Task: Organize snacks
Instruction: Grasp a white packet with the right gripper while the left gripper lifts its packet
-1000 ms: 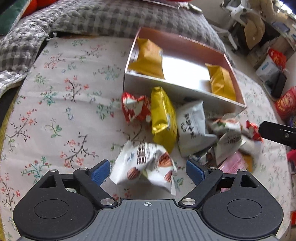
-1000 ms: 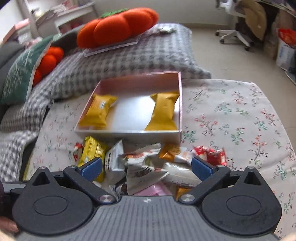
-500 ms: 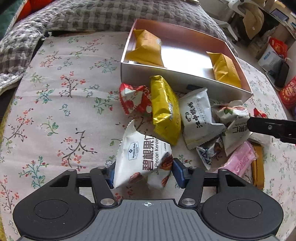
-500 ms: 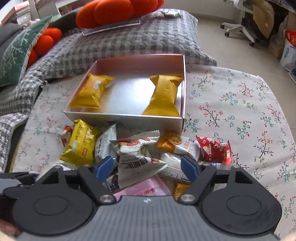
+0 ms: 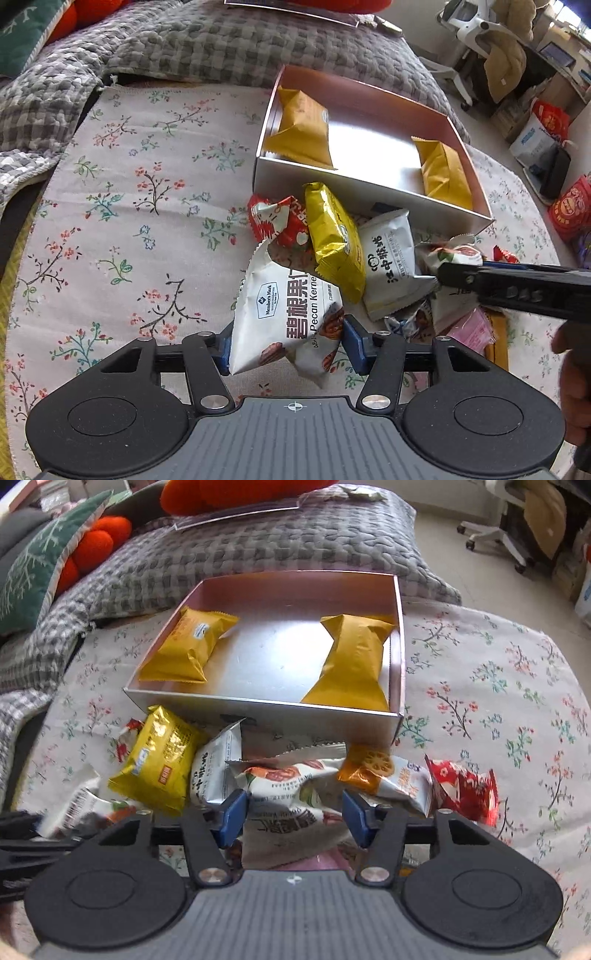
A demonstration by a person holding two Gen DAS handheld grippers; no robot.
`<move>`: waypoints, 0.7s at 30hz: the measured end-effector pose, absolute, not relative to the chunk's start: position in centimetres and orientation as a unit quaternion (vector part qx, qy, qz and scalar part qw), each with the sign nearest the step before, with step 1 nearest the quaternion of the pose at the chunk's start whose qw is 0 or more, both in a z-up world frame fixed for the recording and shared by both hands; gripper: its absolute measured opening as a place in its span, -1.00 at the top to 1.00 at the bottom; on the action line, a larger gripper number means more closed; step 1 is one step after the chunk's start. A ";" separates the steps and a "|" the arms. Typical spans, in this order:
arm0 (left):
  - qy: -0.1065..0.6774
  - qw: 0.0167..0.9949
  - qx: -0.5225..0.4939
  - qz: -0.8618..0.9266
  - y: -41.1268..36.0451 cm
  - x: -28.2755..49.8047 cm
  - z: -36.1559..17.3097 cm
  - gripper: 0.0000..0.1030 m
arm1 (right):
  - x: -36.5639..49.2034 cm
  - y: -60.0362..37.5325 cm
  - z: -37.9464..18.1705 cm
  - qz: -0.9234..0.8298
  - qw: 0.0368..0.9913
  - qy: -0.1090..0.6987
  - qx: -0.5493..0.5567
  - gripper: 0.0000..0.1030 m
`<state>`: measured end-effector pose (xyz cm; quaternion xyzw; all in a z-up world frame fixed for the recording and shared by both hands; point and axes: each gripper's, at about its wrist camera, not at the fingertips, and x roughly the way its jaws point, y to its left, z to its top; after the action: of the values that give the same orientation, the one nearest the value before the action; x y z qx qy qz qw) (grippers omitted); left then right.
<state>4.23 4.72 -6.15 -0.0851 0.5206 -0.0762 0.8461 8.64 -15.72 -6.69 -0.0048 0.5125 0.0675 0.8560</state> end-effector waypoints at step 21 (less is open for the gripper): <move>0.468 0.872 -0.089 -0.116 4.6 3.5 -2.9 -0.03 | 8.0 -17.2 -3.6 0.070 0.860 0.504 0.041 0.32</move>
<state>3.48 4.56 -2.90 -0.0894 0.4679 -0.1156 0.8716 7.97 -17.18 -3.65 0.0413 0.5042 0.0696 0.8598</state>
